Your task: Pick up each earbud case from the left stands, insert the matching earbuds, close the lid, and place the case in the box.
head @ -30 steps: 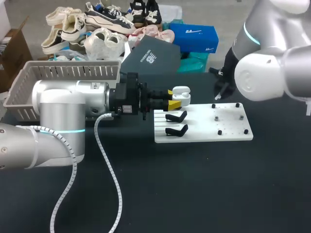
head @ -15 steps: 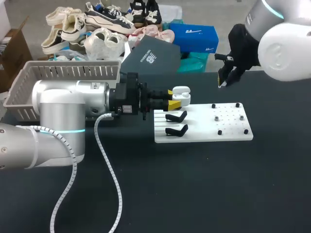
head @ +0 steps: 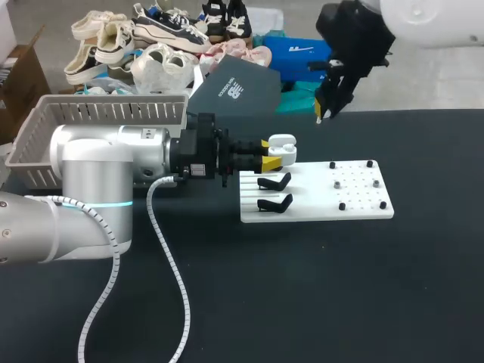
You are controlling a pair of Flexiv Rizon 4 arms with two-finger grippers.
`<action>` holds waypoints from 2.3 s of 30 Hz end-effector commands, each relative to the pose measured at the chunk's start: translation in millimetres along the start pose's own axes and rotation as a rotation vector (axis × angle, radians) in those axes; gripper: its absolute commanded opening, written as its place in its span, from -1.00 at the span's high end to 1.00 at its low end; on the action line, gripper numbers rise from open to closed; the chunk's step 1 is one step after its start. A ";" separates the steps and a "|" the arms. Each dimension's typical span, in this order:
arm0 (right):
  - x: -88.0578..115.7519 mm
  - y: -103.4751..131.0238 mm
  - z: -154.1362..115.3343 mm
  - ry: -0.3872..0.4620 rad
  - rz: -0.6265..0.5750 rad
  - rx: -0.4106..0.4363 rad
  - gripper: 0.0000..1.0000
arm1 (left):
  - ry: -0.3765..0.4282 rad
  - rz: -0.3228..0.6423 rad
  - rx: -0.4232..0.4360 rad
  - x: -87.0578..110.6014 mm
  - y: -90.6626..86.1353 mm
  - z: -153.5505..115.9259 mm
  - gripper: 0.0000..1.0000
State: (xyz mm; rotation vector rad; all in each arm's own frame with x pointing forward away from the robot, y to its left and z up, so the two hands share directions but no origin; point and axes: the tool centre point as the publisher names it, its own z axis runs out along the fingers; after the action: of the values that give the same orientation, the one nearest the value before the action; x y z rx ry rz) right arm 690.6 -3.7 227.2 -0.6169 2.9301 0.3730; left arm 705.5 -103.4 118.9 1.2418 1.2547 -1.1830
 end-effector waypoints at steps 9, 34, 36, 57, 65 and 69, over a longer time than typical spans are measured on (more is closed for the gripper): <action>-16.6 34.7 22.2 0.046 -0.020 0.004 1.00 | -0.001 0.000 0.002 0.4 1.0 0.2 1.00; -21.6 55.9 56.7 0.075 -0.046 0.031 1.00 | -0.001 0.000 0.002 0.4 1.0 0.2 1.00; -21.9 56.0 57.3 0.076 -0.047 0.031 1.00 | -0.001 0.000 0.002 0.4 1.0 0.2 1.00; -21.0 49.7 68.2 0.074 -0.040 0.046 1.00 | -0.001 0.000 0.002 0.4 1.0 0.2 1.00; -21.0 49.6 72.2 0.063 -0.038 0.065 1.00 | -0.001 0.000 0.002 0.4 1.0 0.2 1.00; -20.3 49.4 73.8 0.057 -0.037 0.077 1.00 | -0.001 0.000 0.002 0.4 1.0 0.2 1.00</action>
State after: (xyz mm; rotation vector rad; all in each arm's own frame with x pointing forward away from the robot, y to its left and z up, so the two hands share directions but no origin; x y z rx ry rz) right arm 697.7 66.6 172.0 -0.6925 2.9737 0.2528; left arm 705.5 -103.4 118.9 1.2418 1.2547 -1.1830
